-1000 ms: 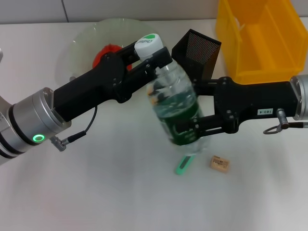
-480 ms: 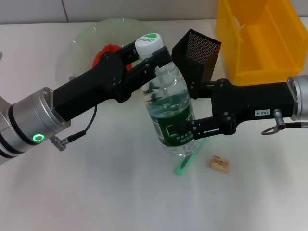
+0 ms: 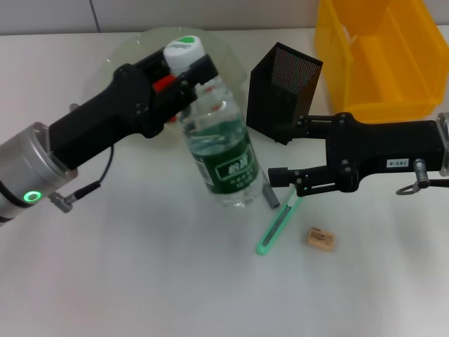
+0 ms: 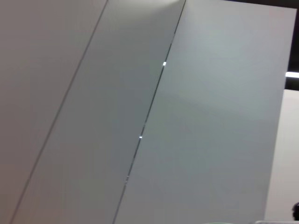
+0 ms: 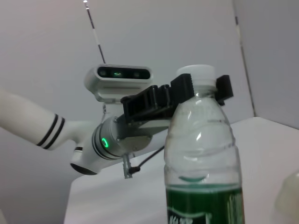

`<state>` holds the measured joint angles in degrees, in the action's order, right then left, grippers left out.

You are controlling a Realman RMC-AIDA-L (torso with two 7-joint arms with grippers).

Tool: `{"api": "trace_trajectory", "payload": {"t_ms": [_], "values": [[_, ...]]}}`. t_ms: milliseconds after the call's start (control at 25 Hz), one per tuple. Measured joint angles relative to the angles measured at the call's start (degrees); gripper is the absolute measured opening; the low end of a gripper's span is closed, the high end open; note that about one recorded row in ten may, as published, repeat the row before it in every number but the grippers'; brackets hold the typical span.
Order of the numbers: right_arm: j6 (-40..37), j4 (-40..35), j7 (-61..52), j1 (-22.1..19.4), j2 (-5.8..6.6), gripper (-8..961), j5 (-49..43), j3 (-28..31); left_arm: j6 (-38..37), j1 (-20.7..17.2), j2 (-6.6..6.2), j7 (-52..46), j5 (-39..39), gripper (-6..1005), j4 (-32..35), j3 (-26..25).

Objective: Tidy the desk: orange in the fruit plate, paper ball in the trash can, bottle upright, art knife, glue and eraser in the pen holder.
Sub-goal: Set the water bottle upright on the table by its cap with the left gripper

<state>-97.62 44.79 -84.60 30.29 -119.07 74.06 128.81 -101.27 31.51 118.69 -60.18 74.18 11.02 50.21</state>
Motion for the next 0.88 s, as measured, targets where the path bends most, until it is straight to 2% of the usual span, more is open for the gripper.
{"api": "trace_trajectory", "payload": {"t_ms": [360, 560, 880], "values": [[0.8, 0.6, 1.02, -1.87, 0.03, 842, -0.59, 0.39, 1.04, -4.05, -0.46, 4.97, 0.0, 443, 3.19, -3.74], [1.85, 0.3, 2.33, -2.3, -0.01, 840, -1.55, 0.39, 2.68, -7.33, -0.5, 6.96, 0.0, 444, 7.2, -5.01], [3.78, -0.05, 6.98, -3.75, -0.39, 839, -1.75, -0.14, 8.14, -9.25, -0.39, 12.26, 0.0, 446, 6.97, -9.08]]}}
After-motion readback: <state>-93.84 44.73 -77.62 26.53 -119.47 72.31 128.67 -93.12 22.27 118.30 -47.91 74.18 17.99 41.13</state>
